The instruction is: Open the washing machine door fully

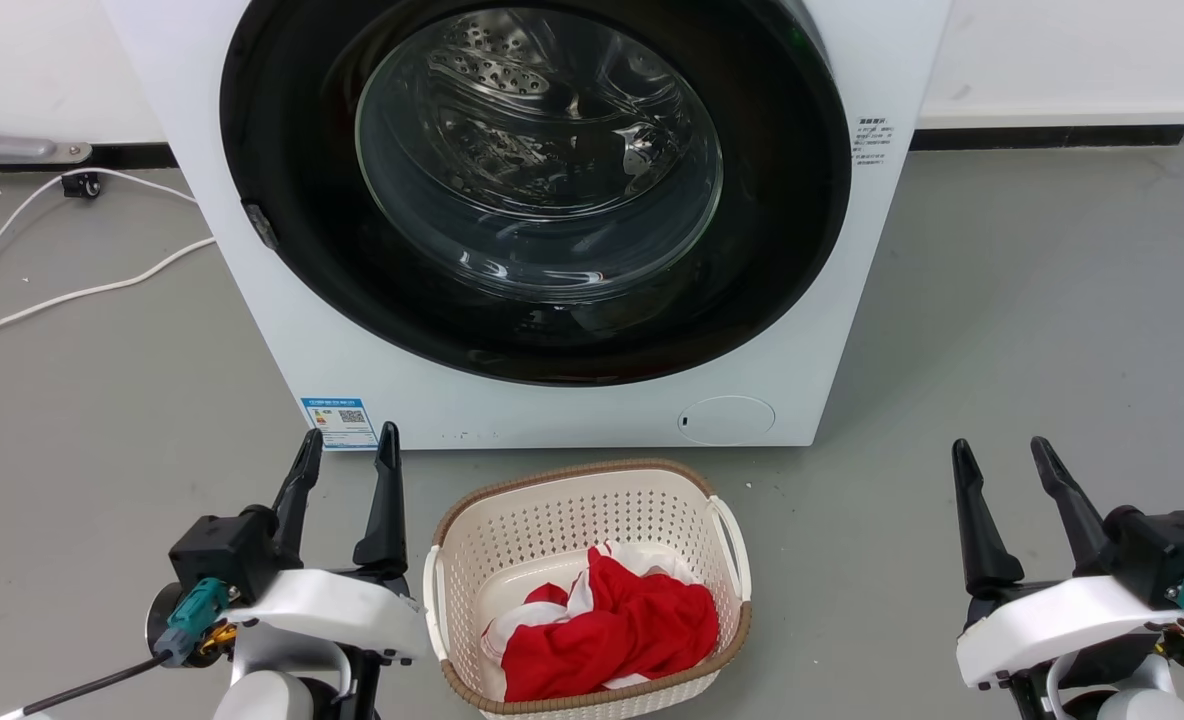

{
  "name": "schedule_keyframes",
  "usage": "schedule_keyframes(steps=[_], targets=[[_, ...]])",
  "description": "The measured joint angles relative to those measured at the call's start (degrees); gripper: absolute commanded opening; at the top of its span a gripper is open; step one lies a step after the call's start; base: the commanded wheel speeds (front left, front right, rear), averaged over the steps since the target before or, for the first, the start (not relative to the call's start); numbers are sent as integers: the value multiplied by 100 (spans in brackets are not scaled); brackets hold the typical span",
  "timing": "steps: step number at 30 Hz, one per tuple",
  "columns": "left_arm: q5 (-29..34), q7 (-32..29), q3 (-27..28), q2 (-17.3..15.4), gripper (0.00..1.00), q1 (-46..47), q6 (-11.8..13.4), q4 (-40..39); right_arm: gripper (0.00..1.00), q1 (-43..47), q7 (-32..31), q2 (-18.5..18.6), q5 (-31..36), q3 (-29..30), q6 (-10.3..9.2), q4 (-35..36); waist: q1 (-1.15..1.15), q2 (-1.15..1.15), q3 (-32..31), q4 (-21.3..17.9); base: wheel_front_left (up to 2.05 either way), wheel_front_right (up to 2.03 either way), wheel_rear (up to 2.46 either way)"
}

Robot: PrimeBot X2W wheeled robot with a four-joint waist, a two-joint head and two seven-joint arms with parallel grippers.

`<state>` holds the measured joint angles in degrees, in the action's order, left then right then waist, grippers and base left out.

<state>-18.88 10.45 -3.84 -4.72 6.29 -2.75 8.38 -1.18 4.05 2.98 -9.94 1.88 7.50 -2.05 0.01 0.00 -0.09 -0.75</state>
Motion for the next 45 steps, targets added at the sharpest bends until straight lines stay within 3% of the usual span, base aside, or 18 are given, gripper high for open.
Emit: schedule_keyframes(steps=[18,45], targets=[[779,219,-127,-31,100,-1,149,40,100,33,-31,-1,849,-52,0,164,0,0,-14,-4,0,0,0],[1586,461,-64,77,100,-47,188,37,100,120,103,-1,1527,-78,1,315,0,0,-27,1,0,0,0]])
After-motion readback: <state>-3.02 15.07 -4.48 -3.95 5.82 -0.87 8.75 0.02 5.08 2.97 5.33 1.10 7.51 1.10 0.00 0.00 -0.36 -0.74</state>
